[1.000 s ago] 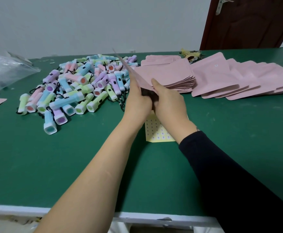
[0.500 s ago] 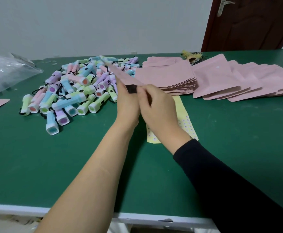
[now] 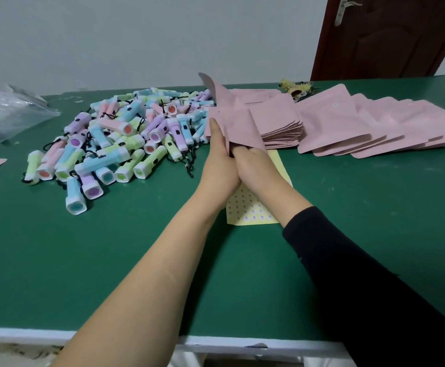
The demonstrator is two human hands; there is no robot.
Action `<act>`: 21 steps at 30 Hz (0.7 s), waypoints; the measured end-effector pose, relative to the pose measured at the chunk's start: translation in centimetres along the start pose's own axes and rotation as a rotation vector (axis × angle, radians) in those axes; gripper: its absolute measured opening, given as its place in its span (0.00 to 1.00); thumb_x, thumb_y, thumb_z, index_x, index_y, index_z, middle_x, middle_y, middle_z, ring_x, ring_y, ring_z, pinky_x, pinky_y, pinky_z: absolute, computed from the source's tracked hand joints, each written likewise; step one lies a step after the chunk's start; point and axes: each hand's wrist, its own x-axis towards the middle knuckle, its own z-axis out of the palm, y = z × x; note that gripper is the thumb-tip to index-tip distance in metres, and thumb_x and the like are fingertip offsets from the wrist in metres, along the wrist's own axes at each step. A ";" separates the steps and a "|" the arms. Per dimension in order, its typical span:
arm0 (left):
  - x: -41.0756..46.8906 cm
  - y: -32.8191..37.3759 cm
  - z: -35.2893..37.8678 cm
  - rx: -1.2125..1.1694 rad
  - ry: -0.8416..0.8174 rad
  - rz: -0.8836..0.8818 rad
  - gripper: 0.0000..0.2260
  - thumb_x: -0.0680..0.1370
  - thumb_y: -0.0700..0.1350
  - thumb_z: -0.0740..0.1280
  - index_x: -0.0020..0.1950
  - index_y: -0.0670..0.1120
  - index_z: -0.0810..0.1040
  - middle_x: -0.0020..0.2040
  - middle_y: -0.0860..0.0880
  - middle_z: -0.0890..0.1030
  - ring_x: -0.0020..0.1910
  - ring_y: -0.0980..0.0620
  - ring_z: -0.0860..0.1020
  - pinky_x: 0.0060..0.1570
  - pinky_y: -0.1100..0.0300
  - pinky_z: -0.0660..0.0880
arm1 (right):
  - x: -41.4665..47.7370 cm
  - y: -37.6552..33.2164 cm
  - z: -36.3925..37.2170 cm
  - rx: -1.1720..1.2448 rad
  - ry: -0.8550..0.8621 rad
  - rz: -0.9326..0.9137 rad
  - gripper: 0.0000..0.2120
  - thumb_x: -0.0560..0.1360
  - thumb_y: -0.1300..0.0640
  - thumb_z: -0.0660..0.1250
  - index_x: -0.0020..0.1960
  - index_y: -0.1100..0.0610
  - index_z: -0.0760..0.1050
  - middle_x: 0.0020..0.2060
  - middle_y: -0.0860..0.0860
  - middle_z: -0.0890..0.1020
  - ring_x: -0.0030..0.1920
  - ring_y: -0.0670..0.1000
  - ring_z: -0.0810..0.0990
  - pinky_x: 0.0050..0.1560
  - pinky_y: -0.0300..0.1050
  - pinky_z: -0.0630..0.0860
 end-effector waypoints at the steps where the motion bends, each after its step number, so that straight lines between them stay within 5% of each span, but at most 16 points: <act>1: 0.1 -0.1 -0.1 -0.005 -0.019 -0.019 0.30 0.83 0.37 0.58 0.81 0.48 0.47 0.72 0.56 0.67 0.50 0.80 0.69 0.49 0.83 0.65 | 0.0 0.0 0.0 0.005 -0.009 0.015 0.17 0.80 0.62 0.56 0.66 0.51 0.72 0.58 0.48 0.75 0.59 0.48 0.72 0.56 0.34 0.66; 3: 0.3 0.0 -0.5 -0.090 -0.072 -0.100 0.33 0.81 0.36 0.60 0.81 0.49 0.47 0.73 0.50 0.70 0.61 0.61 0.75 0.61 0.67 0.73 | 0.0 0.0 0.0 -0.058 -0.032 0.068 0.17 0.80 0.58 0.56 0.67 0.54 0.73 0.62 0.52 0.76 0.62 0.51 0.71 0.60 0.40 0.66; 6: 0.5 0.7 -1.8 -0.391 -0.322 -0.252 0.30 0.77 0.31 0.61 0.78 0.42 0.58 0.65 0.43 0.77 0.59 0.44 0.78 0.58 0.50 0.77 | -0.1 -0.2 -0.4 -0.121 0.005 0.081 0.17 0.81 0.54 0.55 0.64 0.56 0.76 0.61 0.54 0.78 0.59 0.53 0.73 0.60 0.44 0.69; 8: 0.4 1.0 -2.9 -0.620 -0.510 -0.264 0.28 0.72 0.33 0.65 0.71 0.42 0.66 0.55 0.44 0.79 0.55 0.44 0.76 0.55 0.47 0.76 | -0.1 -0.6 -0.7 -0.071 0.032 0.067 0.16 0.80 0.52 0.55 0.58 0.54 0.78 0.55 0.52 0.81 0.53 0.51 0.77 0.54 0.45 0.73; 10: 0.3 0.9 -3.6 -0.853 -0.571 -0.295 0.36 0.66 0.41 0.78 0.69 0.49 0.65 0.58 0.43 0.78 0.57 0.43 0.74 0.58 0.42 0.73 | -0.1 -0.7 -0.7 -0.006 0.025 0.063 0.15 0.79 0.50 0.54 0.52 0.51 0.79 0.49 0.52 0.81 0.49 0.50 0.80 0.50 0.46 0.77; 12: 0.5 0.7 -3.6 -0.982 -0.578 -0.341 0.45 0.59 0.52 0.83 0.71 0.48 0.67 0.64 0.41 0.75 0.64 0.40 0.73 0.64 0.39 0.70 | -0.1 -0.5 -0.2 0.010 0.003 0.038 0.16 0.80 0.49 0.53 0.58 0.51 0.77 0.56 0.52 0.81 0.58 0.54 0.78 0.59 0.49 0.76; 16: 0.6 0.6 -3.1 -1.119 -0.540 -0.397 0.38 0.62 0.55 0.80 0.69 0.48 0.73 0.57 0.47 0.81 0.57 0.47 0.81 0.52 0.49 0.79 | -0.4 0.2 0.8 0.061 -0.031 -0.086 0.14 0.82 0.54 0.54 0.64 0.47 0.71 0.58 0.41 0.74 0.58 0.36 0.69 0.56 0.25 0.65; 21: 0.5 0.2 -2.5 -1.107 -0.499 -0.378 0.31 0.56 0.57 0.82 0.54 0.43 0.84 0.51 0.46 0.84 0.52 0.47 0.82 0.58 0.47 0.78 | 0.2 1.0 1.0 -0.081 -0.034 -0.046 0.17 0.81 0.53 0.57 0.69 0.50 0.72 0.64 0.48 0.76 0.65 0.49 0.72 0.62 0.39 0.65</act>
